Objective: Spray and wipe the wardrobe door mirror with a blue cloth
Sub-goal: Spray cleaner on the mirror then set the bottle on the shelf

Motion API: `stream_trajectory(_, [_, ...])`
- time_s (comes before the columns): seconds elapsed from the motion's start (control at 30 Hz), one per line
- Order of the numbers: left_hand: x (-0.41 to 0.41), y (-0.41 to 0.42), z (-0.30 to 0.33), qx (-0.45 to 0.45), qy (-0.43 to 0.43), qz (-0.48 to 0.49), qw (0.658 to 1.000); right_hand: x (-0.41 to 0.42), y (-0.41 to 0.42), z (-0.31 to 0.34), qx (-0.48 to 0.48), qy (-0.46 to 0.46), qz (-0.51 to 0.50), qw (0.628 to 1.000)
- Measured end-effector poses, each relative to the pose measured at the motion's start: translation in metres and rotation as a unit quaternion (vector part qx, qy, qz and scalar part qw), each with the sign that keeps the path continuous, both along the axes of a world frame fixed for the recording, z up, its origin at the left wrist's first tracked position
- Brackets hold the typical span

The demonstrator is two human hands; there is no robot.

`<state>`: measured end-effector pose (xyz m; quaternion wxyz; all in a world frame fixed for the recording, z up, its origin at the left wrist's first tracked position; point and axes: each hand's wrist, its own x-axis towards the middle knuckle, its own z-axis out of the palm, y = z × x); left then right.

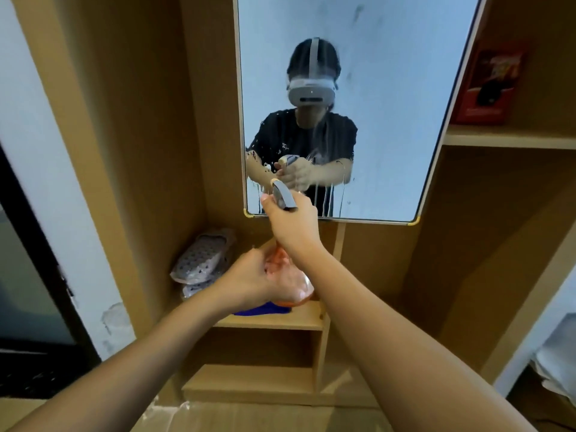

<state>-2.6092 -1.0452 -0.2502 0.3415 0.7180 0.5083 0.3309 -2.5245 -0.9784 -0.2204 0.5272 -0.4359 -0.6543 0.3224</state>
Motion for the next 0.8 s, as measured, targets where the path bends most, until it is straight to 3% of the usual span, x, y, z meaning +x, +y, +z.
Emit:
stream_trajectory(0.33, [-0.012, 0.001, -0.032, -0.004, -0.032, 0.026, 0.999, -0.014, 0.001, -0.032, -0.029, 0.055, -0.04, 0.997])
stream_trajectory(0.6, [0.001, 0.006, -0.038, -0.003, 0.016, 0.037, 0.999, 0.003, 0.003, -0.037, -0.026, 0.029, -0.061, 0.997])
stream_trajectory(0.8, [0.035, -0.003, -0.022, 0.023, 0.031, -0.019, 0.999, 0.037, 0.001, -0.036, 0.002, 0.03, -0.044, 0.999])
